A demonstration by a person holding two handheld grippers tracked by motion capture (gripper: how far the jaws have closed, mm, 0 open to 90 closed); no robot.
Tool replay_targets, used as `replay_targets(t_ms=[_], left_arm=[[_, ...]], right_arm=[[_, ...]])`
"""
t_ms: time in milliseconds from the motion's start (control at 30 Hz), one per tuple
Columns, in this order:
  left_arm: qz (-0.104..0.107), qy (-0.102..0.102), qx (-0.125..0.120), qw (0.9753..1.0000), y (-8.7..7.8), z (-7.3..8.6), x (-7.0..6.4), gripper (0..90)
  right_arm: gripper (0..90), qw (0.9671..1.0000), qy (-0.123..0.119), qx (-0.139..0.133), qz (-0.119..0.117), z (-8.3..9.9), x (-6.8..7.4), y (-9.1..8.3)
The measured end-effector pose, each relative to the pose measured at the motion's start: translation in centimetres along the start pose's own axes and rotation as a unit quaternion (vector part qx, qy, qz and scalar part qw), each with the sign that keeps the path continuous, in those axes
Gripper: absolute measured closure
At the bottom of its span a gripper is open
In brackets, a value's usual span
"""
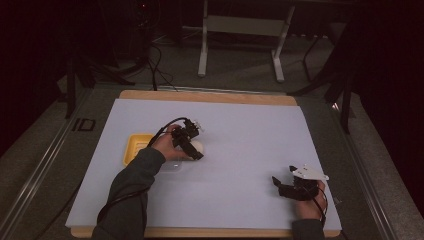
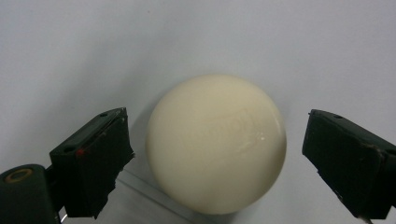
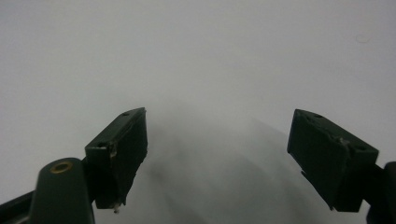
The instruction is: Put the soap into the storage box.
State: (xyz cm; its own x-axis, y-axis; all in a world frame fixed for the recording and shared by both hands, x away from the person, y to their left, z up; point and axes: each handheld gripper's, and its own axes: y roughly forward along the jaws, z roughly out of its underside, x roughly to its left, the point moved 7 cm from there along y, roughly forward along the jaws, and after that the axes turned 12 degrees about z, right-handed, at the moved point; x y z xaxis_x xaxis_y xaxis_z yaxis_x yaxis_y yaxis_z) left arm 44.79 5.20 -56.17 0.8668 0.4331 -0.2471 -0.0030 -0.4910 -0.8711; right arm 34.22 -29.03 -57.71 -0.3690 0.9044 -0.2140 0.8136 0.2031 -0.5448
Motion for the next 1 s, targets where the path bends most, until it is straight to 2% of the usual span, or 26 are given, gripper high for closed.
replay_targets(t_ms=[67,133,267,400,633,833,1000], left_arm=[[-0.005,-0.003,0.002,1.0000,0.2,0.0,0.1,11.1],[0.002,-0.003,0.006,1.0000,0.5,0.0,0.0,13.7],[-0.003,-0.002,0.019,0.9998,1.1,-0.1,0.0,14.1],[-0.003,0.008,0.021,0.9997,1.2,-0.1,-0.2,15.1],[0.023,0.033,0.026,0.9988,1.7,0.0,-1.1,20.6],[0.016,0.027,0.030,0.9991,1.9,-0.1,-1.1,18.3],[0.004,0.038,0.045,0.9982,2.0,-0.2,-1.2,18.3]], right_arm=[[20.0,1.0000,-0.001,-0.001,0.000,0.0,0.0,0.0],[20.0,1.0000,-0.001,-0.001,0.000,0.0,0.0,0.0],[20.0,1.0000,0.000,-0.001,0.000,0.0,0.0,0.0],[20.0,1.0000,0.000,-0.001,0.000,0.0,0.0,0.0],[20.0,1.0000,-0.002,0.000,0.000,0.0,0.0,0.0],[20.0,1.0000,-0.001,-0.001,0.000,0.0,0.0,0.0],[20.0,1.0000,-0.001,-0.001,0.000,0.0,0.0,0.0]])
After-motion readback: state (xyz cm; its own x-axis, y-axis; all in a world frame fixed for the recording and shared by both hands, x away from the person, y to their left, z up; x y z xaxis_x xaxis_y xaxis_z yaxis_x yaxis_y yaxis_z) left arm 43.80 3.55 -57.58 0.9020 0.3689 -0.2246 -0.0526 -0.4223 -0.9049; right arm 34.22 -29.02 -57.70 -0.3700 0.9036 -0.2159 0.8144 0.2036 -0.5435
